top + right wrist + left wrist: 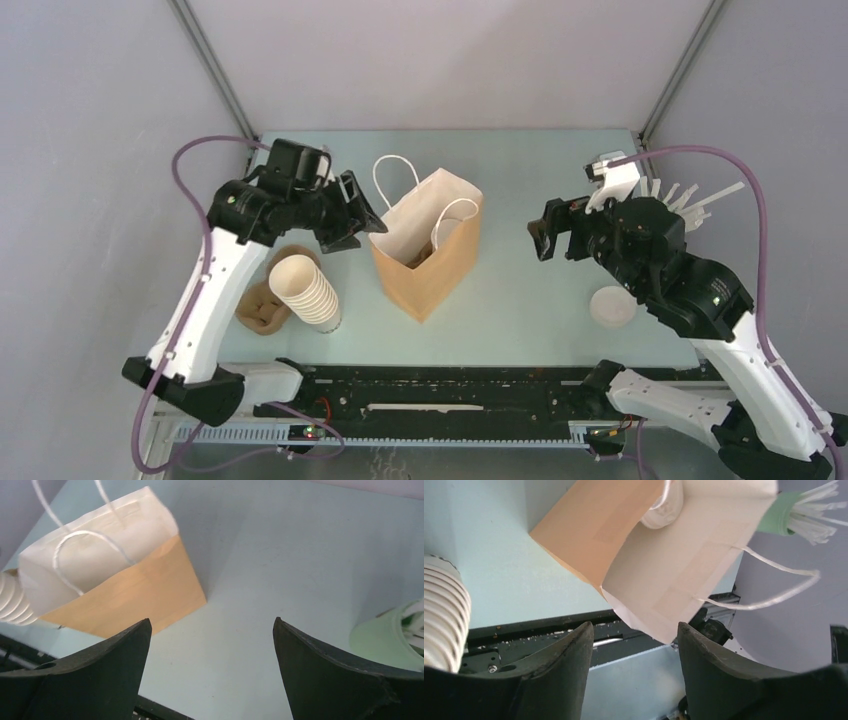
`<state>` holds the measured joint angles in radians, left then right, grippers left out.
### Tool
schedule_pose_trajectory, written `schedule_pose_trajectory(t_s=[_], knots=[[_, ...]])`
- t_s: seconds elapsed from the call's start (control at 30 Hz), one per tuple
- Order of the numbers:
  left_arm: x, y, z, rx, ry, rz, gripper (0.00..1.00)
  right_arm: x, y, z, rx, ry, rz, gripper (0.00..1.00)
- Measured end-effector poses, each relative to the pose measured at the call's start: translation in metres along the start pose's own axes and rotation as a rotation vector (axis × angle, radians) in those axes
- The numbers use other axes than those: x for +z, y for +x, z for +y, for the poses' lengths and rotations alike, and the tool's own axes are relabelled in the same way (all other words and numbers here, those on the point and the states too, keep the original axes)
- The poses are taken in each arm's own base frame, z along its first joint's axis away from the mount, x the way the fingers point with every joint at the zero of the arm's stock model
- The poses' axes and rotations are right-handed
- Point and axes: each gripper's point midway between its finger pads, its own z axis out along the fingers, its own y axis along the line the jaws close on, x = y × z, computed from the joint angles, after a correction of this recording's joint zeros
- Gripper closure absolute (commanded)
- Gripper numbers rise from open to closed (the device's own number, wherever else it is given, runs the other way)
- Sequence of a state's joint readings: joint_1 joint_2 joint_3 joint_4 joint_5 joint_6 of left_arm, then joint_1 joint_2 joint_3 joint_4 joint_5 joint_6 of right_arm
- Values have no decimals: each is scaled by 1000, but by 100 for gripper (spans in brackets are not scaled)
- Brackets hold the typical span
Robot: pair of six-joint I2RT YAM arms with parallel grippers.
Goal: Pack the takeout coffee
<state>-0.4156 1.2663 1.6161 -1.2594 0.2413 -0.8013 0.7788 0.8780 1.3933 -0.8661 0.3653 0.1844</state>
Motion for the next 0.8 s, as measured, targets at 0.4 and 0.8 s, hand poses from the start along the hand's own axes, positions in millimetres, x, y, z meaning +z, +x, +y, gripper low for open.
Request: schedule_pose_trajectory(t_s=[0.4,0.8], knots=[[-98,1,-22,226,218,-281,24,46,5,-142,198,468,129,5],[-132,23,5,429,225,-385,22,88,83,-245,339,645,428,28]])
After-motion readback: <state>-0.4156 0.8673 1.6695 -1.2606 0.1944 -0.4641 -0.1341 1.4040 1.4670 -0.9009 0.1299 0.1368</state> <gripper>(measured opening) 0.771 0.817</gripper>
